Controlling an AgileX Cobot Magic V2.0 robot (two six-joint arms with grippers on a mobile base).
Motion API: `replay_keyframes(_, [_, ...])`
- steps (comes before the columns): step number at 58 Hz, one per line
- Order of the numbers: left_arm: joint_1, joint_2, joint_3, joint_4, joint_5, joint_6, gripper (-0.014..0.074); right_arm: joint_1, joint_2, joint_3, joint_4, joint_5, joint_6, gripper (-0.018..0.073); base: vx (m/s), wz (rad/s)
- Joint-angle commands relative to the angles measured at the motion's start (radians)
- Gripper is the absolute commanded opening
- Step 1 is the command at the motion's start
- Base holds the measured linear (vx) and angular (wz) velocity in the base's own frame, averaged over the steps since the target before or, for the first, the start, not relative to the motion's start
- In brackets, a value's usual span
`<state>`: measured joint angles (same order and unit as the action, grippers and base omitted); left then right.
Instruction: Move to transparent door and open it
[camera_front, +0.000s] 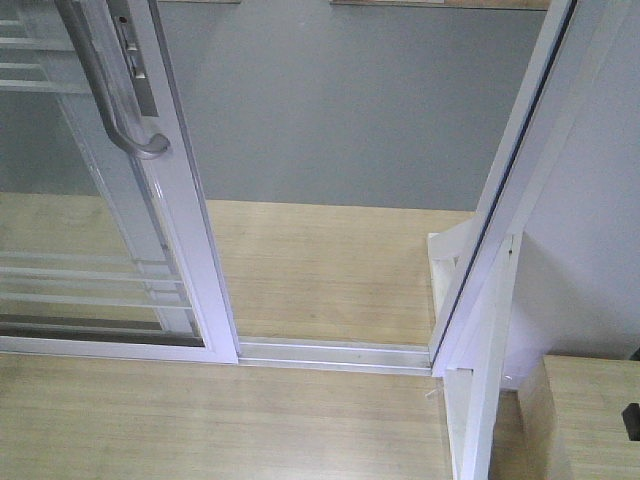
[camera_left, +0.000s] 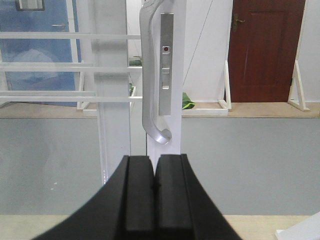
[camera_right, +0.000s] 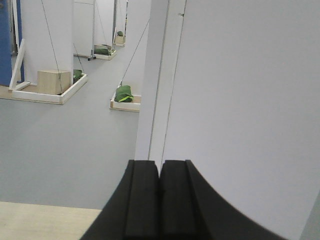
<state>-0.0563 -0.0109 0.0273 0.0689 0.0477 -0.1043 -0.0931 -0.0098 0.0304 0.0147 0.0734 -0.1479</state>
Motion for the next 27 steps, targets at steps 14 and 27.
replay_keyframes(14, [-0.004, -0.013, 0.030, -0.009, -0.081, -0.007, -0.0006, -0.007, -0.014, 0.013, -0.001, -0.092, -0.007, -0.0008, 0.00, 0.00])
replay_keyframes(27, [-0.004, -0.013, 0.030, -0.009, -0.081, -0.007, -0.0006, -0.007, -0.014, 0.013, -0.001, -0.092, -0.007, -0.0008, 0.00, 0.00])
